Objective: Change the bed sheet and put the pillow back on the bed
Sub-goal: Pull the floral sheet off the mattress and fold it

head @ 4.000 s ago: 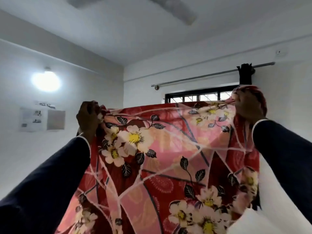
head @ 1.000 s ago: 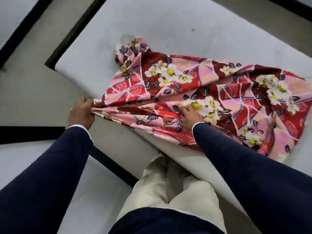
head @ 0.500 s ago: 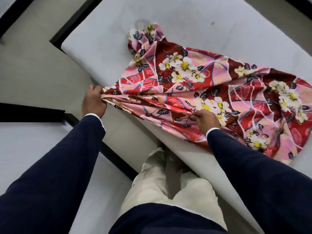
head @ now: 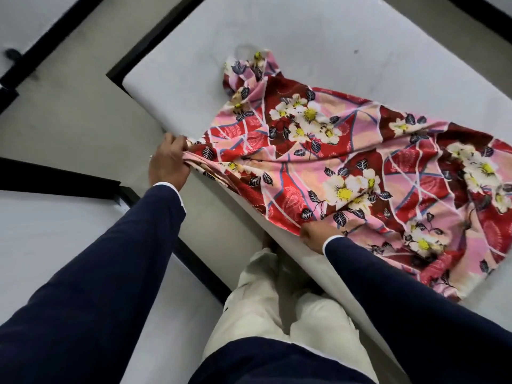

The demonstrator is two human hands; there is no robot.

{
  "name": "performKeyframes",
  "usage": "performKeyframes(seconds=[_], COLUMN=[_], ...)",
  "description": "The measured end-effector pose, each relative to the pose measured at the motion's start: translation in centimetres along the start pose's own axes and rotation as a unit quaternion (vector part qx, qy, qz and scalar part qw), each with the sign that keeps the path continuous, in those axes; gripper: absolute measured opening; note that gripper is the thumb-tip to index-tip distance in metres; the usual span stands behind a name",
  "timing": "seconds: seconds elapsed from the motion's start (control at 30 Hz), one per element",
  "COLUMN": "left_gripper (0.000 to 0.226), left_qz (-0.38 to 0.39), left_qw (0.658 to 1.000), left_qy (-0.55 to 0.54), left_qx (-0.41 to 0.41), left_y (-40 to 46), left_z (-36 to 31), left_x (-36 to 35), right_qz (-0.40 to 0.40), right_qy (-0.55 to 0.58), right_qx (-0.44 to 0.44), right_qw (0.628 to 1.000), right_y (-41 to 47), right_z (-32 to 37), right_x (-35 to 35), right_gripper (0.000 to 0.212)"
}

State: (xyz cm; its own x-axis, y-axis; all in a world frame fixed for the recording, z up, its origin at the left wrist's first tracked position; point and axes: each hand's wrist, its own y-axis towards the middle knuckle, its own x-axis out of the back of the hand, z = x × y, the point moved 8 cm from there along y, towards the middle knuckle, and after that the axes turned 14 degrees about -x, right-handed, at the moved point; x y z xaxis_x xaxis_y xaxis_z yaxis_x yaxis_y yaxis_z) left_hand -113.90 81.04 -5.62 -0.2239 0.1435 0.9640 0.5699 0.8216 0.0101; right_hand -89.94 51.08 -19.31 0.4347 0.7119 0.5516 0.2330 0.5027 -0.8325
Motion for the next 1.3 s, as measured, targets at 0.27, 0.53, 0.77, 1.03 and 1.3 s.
performKeyframes(seconds=[0.27, 0.53, 0.77, 1.03, 1.3], left_gripper=[0.019, 0.026, 0.014, 0.018, 0.020], left_qz=[-0.076, 0.012, -0.015, -0.127, -0.183], left_qw=[0.995, 0.994, 0.991, 0.706, 0.720], left_qy=[-0.032, 0.005, -0.115, -0.649, -0.611], left_qx=[-0.049, -0.107, 0.066, 0.252, 0.272], left_y=[0.7, -1.4, -6.3, -9.8, -7.8], left_z=[-3.8, -3.7, 2.7, 2.0, 1.1], left_x=[4.4, 5.0, 2.0, 0.7, 1.1], right_qz=[-0.254, -0.190, -0.174, 0.125, 0.200], right_qy=[0.202, 0.361, 0.340, 0.444, 0.509], right_qx=[0.135, 0.228, 0.247, 0.231, 0.181], right_qw=[0.936, 0.884, 0.890, 0.857, 0.818], right_y=[-3.7, -6.2, -6.2, -5.6, -5.7], right_z=[14.3, 16.6, 14.7, 16.5, 17.1], right_x=[14.3, 18.7, 18.3, 15.8, 16.0], right_gripper=[0.063, 0.017, 0.027, 0.010, 0.011])
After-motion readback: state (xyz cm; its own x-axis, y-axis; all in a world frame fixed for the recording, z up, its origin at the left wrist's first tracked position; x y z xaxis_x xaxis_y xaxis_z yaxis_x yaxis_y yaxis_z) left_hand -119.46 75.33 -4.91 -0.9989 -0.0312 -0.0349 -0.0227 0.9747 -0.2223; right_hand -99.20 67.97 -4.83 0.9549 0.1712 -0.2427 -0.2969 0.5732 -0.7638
